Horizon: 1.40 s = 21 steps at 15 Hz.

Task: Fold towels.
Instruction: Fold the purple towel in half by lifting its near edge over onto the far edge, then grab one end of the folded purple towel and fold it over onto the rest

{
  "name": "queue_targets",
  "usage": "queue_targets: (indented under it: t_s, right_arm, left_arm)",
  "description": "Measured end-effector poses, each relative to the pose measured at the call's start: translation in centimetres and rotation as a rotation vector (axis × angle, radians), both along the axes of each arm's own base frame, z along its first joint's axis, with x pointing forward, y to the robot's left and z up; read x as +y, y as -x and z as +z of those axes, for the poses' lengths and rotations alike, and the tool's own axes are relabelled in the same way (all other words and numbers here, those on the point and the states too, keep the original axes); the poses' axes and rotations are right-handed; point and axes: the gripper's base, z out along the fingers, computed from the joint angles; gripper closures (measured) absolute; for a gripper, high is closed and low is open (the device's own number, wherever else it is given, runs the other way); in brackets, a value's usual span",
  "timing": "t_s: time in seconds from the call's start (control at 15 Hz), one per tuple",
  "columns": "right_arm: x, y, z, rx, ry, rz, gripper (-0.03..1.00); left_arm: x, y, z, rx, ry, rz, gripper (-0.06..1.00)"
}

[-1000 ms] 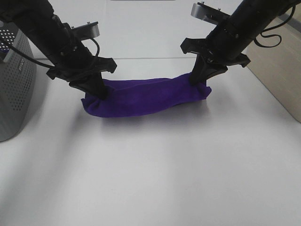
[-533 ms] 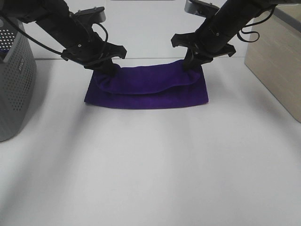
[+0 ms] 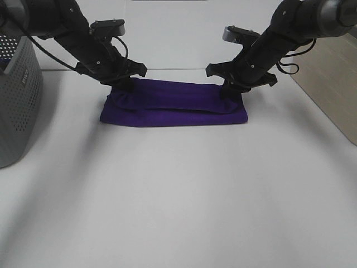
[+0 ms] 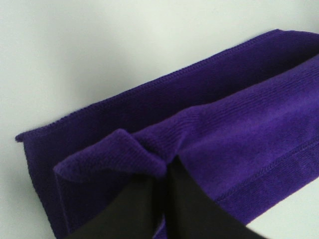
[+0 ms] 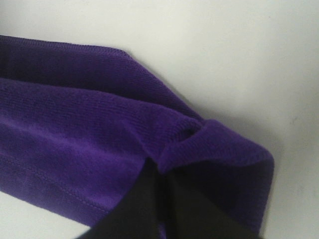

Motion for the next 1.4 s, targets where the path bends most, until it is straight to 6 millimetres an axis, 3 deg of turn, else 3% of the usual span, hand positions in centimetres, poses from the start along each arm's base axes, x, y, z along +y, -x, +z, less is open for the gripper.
queue_targets:
  t_s: [0.2, 0.4, 0.53, 0.73, 0.8, 1.07, 1.13, 1.2, 1.4]
  right_arm:
    - [0.3, -1.0, -0.7, 0.005, -0.006, 0.006, 0.94]
    - [0.3, -1.1, -1.3, 0.015, 0.001, 0.011, 0.88]
    - [0.2, -1.1, -1.3, 0.012, 0.019, 0.015, 0.78]
    - [-0.3, -1.2, -1.4, 0.009, 0.072, 0.014, 0.51]
    - [-0.4, -1.2, -1.4, 0.009, 0.091, 0.022, 0.43]
    - [-0.5, -0.8, -1.3, 0.045, 0.114, 0.043, 0.36]
    - [-0.5, -0.8, -0.6, 0.042, 0.118, 0.048, 0.36]
    - [-0.5, -0.8, 1.9, 0.006, 0.119, 0.056, 0.36]
    - [-0.5, -0.5, 6.0, -0.020, 0.108, 0.071, 0.36]
  left_arm:
    - [0.1, -0.3, -1.4, 0.006, -0.009, -0.003, 0.92]
    - [0.1, -0.6, -2.2, -0.016, -0.009, 0.010, 0.84]
    - [0.2, -0.9, -2.1, -0.050, -0.006, 0.023, 0.70]
    - [0.2, -1.0, -2.1, -0.061, -0.012, 0.023, 0.30]
    - [0.2, -1.0, -2.1, -0.061, -0.020, 0.018, 0.24]
    - [0.8, -0.5, -2.6, 0.005, -0.093, 0.017, 0.20]
    - [0.9, -0.2, -2.7, 0.050, -0.112, 0.021, 0.20]
    - [1.3, -0.1, -1.6, 0.153, -0.106, 0.049, 0.23]
    - [3.3, -1.1, 1.5, 0.194, -0.049, 0.087, 0.24]
